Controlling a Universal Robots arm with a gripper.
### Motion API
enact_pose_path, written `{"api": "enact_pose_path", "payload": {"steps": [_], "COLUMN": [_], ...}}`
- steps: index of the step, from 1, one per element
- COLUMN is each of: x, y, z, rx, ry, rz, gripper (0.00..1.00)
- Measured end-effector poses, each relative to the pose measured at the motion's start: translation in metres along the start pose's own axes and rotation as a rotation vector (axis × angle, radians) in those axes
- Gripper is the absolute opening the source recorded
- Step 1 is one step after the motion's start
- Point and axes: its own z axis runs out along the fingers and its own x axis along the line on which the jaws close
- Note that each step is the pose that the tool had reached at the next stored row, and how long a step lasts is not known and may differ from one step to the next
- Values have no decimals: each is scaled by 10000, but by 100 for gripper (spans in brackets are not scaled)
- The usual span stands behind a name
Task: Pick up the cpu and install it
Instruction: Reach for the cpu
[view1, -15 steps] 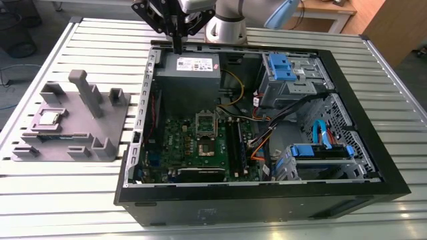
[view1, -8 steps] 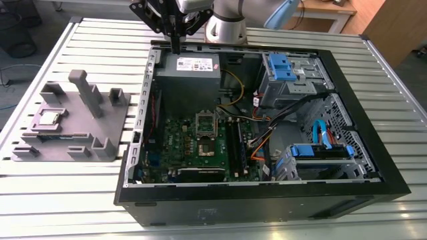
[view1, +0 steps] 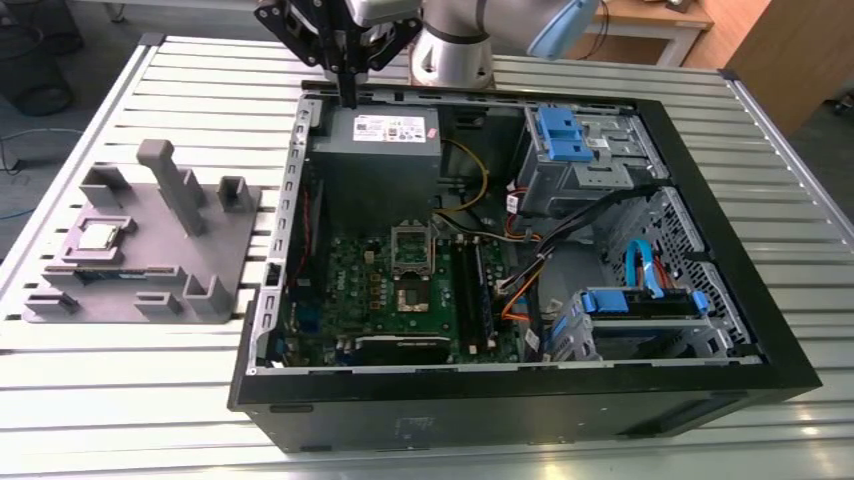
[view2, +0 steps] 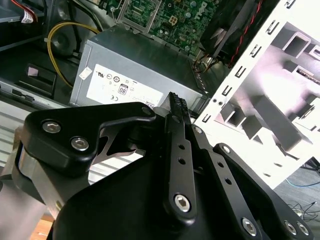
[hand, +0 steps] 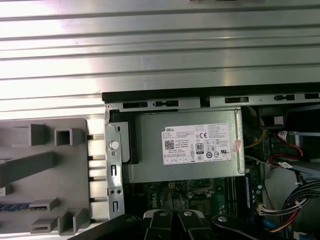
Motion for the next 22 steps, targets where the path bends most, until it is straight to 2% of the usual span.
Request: {"api": "enact_pose_path", "payload": {"steps": [22], "x": [232], "y": [-17], "z": [-7], "rx": [-10], "ry": [-144], "rz": [-6], "gripper": [11]}}
